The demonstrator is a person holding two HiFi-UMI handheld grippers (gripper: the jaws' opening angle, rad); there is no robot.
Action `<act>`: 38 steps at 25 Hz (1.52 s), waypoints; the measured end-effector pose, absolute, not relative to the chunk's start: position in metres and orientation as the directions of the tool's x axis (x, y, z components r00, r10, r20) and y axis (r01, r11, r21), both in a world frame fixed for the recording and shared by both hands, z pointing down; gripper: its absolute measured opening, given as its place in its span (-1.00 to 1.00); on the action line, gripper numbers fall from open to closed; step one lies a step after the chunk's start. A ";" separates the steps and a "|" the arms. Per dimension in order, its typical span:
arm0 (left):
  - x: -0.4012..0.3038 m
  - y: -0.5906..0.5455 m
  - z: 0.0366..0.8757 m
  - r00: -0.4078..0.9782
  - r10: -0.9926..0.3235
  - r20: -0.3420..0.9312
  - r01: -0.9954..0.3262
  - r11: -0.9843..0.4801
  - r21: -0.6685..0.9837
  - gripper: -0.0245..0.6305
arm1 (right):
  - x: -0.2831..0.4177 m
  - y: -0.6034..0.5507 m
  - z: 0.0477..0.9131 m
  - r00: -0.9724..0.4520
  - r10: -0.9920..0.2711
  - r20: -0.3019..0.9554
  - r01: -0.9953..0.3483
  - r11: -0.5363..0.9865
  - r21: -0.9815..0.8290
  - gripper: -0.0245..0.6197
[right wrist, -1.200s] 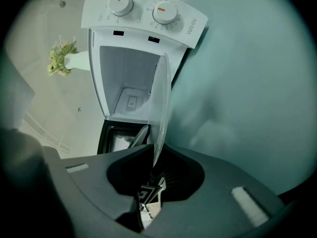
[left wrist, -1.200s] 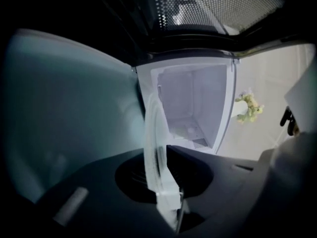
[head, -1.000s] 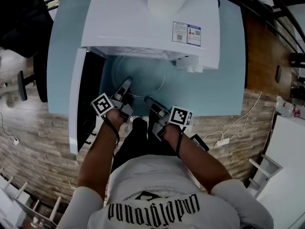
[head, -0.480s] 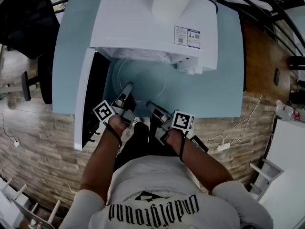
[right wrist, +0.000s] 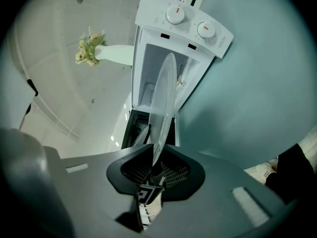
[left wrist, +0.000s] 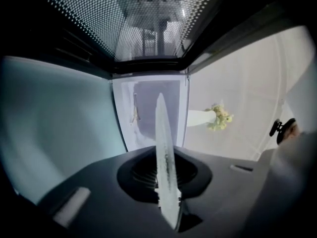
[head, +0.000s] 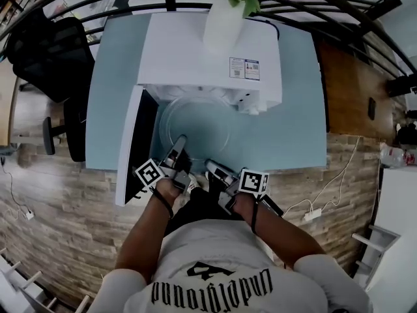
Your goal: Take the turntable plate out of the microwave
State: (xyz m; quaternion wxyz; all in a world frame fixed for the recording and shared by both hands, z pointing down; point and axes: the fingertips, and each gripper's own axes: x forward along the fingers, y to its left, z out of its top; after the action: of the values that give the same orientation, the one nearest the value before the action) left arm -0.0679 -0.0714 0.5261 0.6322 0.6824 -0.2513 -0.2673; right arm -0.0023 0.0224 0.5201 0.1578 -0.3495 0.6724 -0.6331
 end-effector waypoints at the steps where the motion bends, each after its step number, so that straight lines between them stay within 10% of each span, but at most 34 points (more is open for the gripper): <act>1: -0.068 -0.068 0.521 0.733 -0.679 -0.049 -0.004 -0.076 0.997 -0.69 | -0.003 0.026 0.516 -0.706 -0.672 0.226 -0.269 -0.040 -0.962 -0.77; 38: 0.001 0.156 0.378 0.661 -0.737 -0.143 -0.033 -0.219 0.975 -0.70 | 0.080 0.239 0.392 -0.825 -0.563 0.056 -0.200 0.198 -0.960 -0.76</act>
State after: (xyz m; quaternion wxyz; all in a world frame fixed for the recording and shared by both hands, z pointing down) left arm 0.0008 0.1561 0.3778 0.5642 0.7156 -0.2690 -0.3119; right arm 0.0802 0.2390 0.3918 0.1561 -0.2515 0.7581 -0.5812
